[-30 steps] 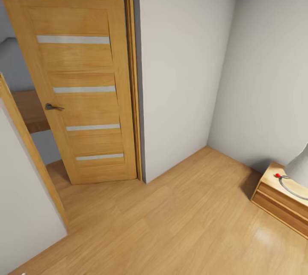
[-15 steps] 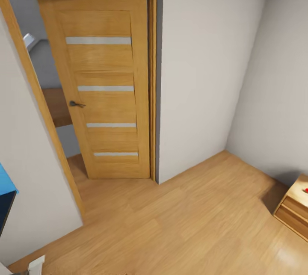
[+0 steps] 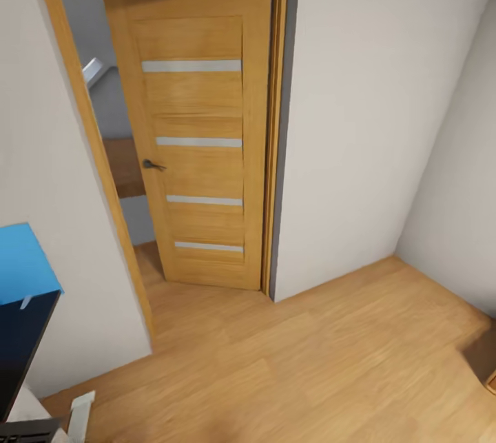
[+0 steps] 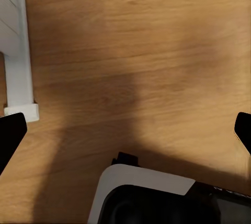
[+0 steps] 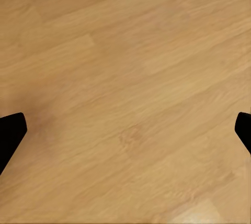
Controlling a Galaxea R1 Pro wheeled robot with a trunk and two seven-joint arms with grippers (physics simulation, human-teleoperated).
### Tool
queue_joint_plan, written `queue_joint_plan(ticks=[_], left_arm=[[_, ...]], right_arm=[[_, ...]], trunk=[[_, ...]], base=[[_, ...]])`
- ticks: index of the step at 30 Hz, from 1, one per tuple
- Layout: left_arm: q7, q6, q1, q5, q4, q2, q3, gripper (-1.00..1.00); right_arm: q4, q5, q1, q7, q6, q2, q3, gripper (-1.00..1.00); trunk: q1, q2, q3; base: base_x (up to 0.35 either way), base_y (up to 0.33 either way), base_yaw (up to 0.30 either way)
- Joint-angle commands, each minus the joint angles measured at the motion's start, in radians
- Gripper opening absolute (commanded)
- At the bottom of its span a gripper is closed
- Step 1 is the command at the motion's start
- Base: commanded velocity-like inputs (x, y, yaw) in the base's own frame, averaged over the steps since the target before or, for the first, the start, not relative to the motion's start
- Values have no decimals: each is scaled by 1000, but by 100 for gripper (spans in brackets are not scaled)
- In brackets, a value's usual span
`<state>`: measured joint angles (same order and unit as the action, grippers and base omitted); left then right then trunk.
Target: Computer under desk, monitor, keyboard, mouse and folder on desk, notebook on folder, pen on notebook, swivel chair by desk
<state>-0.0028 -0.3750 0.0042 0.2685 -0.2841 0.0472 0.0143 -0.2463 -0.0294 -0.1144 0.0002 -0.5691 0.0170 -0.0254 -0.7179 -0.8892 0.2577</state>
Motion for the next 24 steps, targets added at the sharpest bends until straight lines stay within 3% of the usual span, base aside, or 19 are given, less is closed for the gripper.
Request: queue_joint_plan(ticks=[1, 15, 24], left_arm=[[0, -1, 0, 1, -2, 0, 1, 100], [0, 1, 0, 1, -1, 0, 1, 100], [0, 1, 0, 1, -1, 0, 2, 100]], right_arm=[[1, -3, -1, 1, -3, 1, -2, 100], [1, -3, -1, 1, -2, 0, -2, 100], [0, -3, -1, 1, -3, -1, -2, 100]], trunk=[[0, -1, 1], [0, -1, 1], [0, -1, 1]], base=[[162, -242, 276], [140, -251, 277], [5, -32, 279]])
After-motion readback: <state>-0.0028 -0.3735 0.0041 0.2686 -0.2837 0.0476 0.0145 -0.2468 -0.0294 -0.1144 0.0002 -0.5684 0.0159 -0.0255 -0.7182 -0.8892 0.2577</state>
